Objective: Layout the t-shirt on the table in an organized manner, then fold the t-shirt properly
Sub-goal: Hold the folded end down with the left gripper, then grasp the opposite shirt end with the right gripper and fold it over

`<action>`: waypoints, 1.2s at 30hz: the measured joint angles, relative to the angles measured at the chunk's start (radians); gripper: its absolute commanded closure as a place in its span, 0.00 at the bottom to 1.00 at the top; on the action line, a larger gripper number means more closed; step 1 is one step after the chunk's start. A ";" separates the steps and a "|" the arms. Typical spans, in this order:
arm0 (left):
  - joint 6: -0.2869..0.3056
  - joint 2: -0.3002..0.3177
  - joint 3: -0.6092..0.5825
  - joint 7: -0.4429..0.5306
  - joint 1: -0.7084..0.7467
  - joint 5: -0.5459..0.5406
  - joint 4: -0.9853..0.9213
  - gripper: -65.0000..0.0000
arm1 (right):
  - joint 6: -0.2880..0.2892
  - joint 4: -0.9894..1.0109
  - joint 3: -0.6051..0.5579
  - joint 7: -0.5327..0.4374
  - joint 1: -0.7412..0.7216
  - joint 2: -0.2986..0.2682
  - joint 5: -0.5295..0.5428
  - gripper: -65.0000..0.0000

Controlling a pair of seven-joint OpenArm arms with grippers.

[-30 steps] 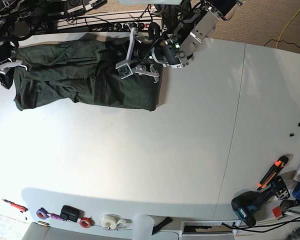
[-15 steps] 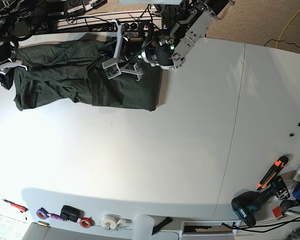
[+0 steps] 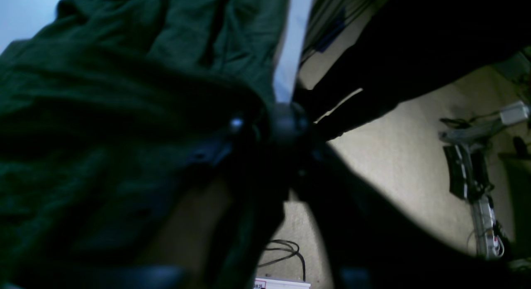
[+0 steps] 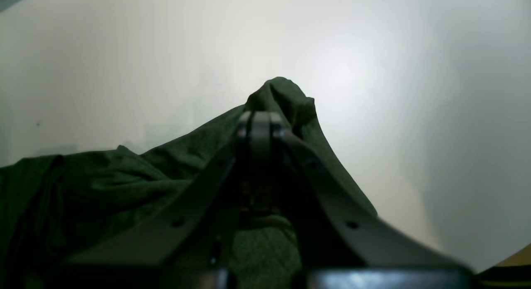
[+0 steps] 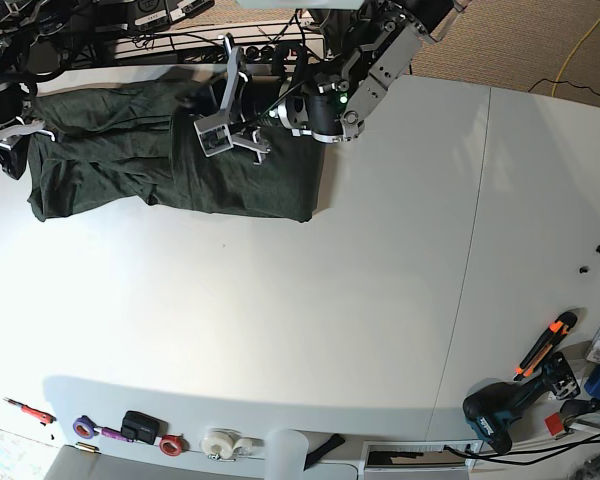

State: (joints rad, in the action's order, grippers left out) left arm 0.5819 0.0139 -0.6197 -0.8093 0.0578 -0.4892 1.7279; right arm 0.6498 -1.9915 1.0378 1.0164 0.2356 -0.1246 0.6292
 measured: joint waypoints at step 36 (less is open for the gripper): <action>-0.024 0.045 0.000 -0.001 -0.034 -0.001 0.000 0.53 | 0.046 1.173 -0.002 0.346 -0.314 -0.608 0.475 0.41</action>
State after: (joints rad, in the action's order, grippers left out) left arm 0.5579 0.0586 -0.6197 -0.8104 0.0242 -0.4900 1.7279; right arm 0.6960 -0.8185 1.0359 1.3621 -0.0780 -0.7322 1.1042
